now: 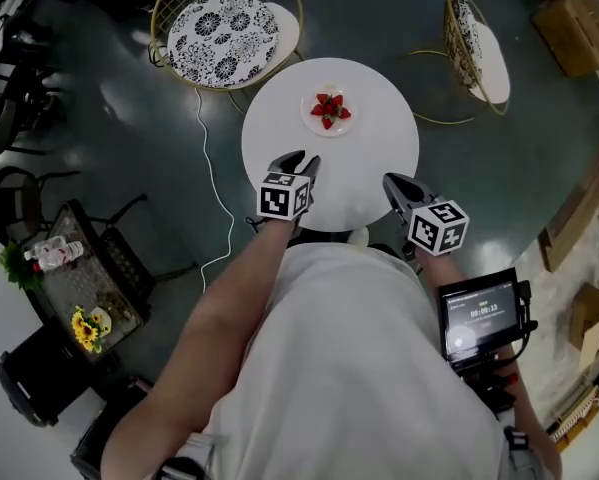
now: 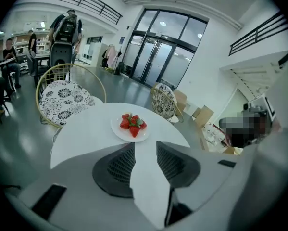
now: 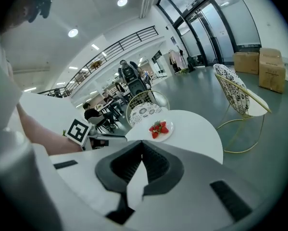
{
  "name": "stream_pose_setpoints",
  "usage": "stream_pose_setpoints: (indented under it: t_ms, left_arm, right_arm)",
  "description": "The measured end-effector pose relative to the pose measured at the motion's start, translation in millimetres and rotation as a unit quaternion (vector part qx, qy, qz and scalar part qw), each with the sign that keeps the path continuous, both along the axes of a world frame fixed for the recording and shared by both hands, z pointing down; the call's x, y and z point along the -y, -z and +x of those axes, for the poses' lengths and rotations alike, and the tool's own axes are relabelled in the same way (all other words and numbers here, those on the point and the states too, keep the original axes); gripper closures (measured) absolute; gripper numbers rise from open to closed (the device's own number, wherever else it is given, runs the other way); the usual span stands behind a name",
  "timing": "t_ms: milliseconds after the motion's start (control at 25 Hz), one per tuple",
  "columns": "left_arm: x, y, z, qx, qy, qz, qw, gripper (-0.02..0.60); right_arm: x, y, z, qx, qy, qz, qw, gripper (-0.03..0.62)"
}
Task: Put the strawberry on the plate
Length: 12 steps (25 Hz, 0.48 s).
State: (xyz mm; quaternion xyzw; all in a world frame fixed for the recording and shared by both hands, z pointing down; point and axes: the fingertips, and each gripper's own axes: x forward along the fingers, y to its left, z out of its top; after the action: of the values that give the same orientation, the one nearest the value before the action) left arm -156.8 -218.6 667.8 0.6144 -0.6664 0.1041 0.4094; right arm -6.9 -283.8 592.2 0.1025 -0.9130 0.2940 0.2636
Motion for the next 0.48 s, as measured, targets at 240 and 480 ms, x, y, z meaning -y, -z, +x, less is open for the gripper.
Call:
stream_pose_setpoints:
  t_ms: [240, 480]
  left_arm:
    - [-17, 55, 26, 0.029, 0.0, 0.057, 0.9979, 0.574]
    - [-43, 109, 73, 0.051, -0.023, 0.111, 0.9923, 0.574]
  right_arm:
    - [-9, 28, 1, 0.04, 0.045, 0.019, 0.998, 0.588]
    - [-39, 64, 17, 0.08, 0.102, 0.058, 0.99, 0.588]
